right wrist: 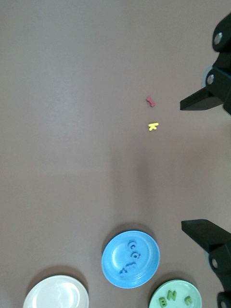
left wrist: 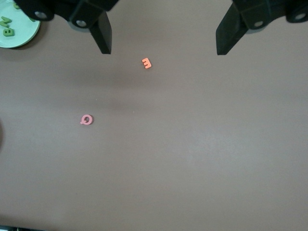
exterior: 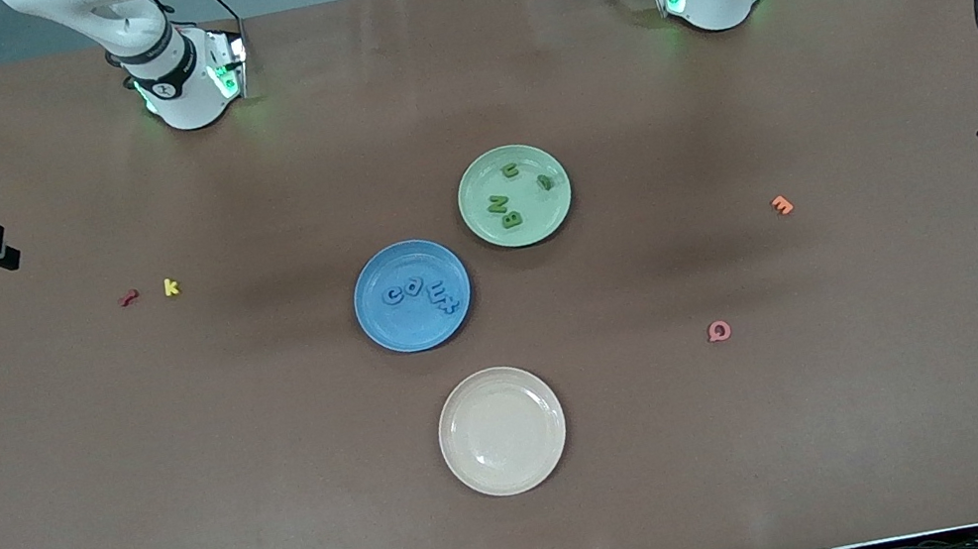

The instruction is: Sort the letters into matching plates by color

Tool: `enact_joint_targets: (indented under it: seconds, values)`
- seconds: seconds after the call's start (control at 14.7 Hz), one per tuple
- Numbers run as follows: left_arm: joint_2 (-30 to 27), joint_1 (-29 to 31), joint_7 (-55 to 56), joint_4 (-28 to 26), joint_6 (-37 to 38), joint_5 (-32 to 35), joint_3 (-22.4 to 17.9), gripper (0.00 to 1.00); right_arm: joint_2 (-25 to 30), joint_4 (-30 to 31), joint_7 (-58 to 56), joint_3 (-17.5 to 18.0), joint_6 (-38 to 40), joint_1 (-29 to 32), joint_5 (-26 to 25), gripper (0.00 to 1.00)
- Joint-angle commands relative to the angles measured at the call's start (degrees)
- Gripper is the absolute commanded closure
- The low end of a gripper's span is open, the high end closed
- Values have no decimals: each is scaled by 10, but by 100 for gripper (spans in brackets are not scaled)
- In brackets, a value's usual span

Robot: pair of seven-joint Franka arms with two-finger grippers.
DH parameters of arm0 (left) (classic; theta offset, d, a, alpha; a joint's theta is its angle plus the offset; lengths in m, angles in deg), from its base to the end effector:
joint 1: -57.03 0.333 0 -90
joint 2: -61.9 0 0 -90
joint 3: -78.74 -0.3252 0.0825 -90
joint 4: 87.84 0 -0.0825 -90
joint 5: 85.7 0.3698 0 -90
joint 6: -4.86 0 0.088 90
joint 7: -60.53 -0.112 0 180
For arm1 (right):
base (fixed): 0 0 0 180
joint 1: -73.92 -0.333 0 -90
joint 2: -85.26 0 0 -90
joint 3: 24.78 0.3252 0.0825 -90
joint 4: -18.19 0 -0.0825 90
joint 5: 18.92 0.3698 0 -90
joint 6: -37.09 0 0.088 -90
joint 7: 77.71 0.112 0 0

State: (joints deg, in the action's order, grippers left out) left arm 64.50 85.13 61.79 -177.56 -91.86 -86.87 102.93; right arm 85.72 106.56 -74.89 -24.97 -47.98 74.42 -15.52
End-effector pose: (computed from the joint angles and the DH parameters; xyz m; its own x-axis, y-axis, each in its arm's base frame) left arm 0.5637 0.0420 0.6189 0.9924 0.0941 0.0797 0.0911 -0.9950 0.0407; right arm 0.5288 0.0007 0.6388 0.9971 -0.0560 -0.0523 -0.0590 -0.9966 -0.0568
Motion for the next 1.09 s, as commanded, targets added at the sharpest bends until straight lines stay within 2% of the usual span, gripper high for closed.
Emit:
enact_joint_targets:
  seconds: [0.0,0.48,0.61,0.68,0.95,1.02]
  values:
    - [-11,-1,-4,5,14,-1,2,4,-5,-29,-1,-3,59,-3,18,0]
    - [-4,-2,-4,14,10,-1,-3,2,0,-28,-5,-4,51,-3,7,0]
    - [-3,-25,-4,13,10,-1,-26,2,0,-25,-5,-4,46,-4,7,0]
    - [-4,-65,-4,13,10,-1,-61,2,0,-21,-5,-4,46,-3,7,0]
    - [-8,-305,-4,11,14,-1,-303,1,1,0,-5,-4,45,-4,6,0]
    - [-8,-333,-4,11,14,-2,-332,1,3,0,-5,-4,46,-3,1,0]
